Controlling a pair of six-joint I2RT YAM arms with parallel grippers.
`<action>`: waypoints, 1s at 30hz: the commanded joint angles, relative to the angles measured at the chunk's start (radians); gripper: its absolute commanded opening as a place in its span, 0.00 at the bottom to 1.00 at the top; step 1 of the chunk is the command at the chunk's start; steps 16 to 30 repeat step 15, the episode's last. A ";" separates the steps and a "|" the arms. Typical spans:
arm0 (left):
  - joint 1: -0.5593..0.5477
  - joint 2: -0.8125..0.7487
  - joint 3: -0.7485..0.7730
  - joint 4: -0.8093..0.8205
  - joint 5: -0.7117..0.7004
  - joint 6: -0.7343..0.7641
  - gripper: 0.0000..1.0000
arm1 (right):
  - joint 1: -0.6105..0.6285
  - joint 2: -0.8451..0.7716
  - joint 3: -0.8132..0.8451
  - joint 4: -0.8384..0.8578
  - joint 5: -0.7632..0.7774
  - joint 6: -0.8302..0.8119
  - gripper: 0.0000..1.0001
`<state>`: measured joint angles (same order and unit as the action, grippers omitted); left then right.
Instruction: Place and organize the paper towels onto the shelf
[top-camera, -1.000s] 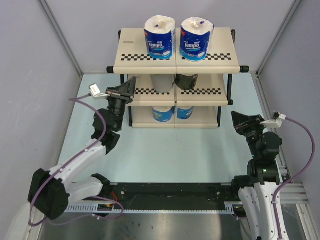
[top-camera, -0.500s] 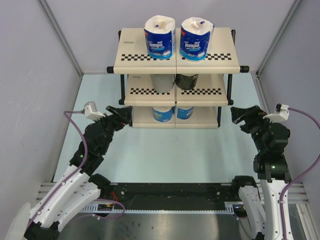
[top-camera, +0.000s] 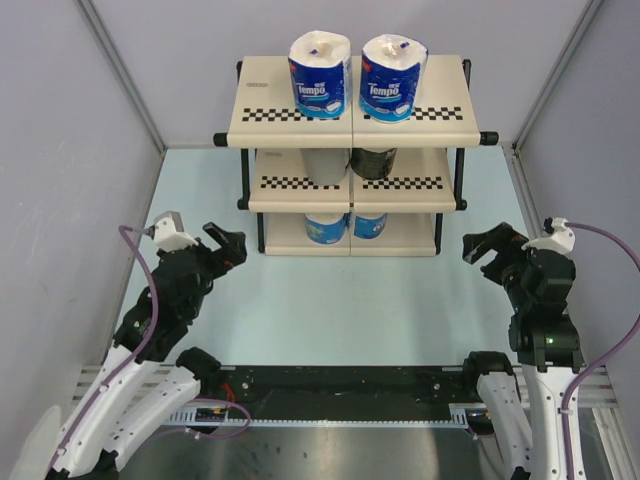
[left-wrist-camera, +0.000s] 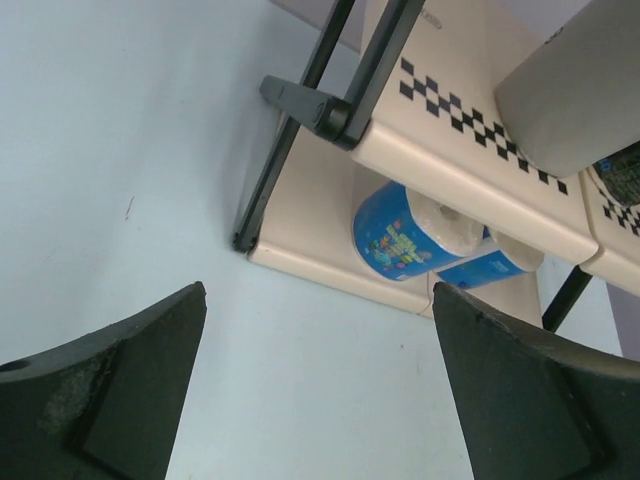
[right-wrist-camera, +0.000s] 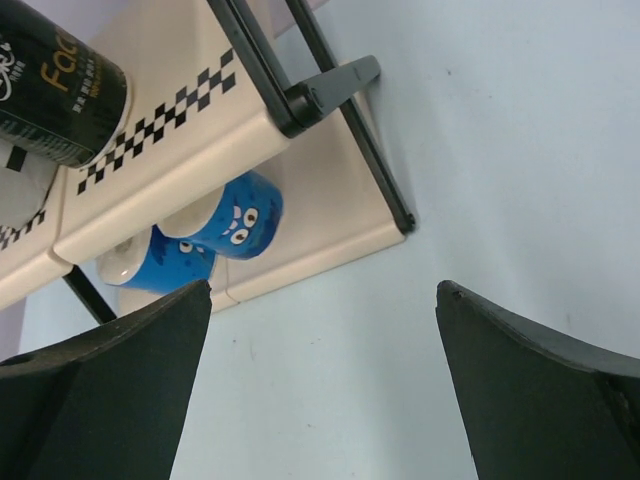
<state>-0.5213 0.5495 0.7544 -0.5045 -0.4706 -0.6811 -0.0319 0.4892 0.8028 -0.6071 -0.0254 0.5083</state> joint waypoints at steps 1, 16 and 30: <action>0.004 -0.045 0.019 -0.078 -0.045 0.026 1.00 | 0.006 -0.026 0.036 -0.034 0.051 -0.036 1.00; 0.003 -0.111 -0.056 -0.060 -0.126 -0.008 1.00 | 0.006 -0.069 -0.022 -0.075 0.085 0.007 1.00; 0.003 -0.111 -0.056 -0.060 -0.126 -0.008 1.00 | 0.006 -0.069 -0.022 -0.075 0.085 0.007 1.00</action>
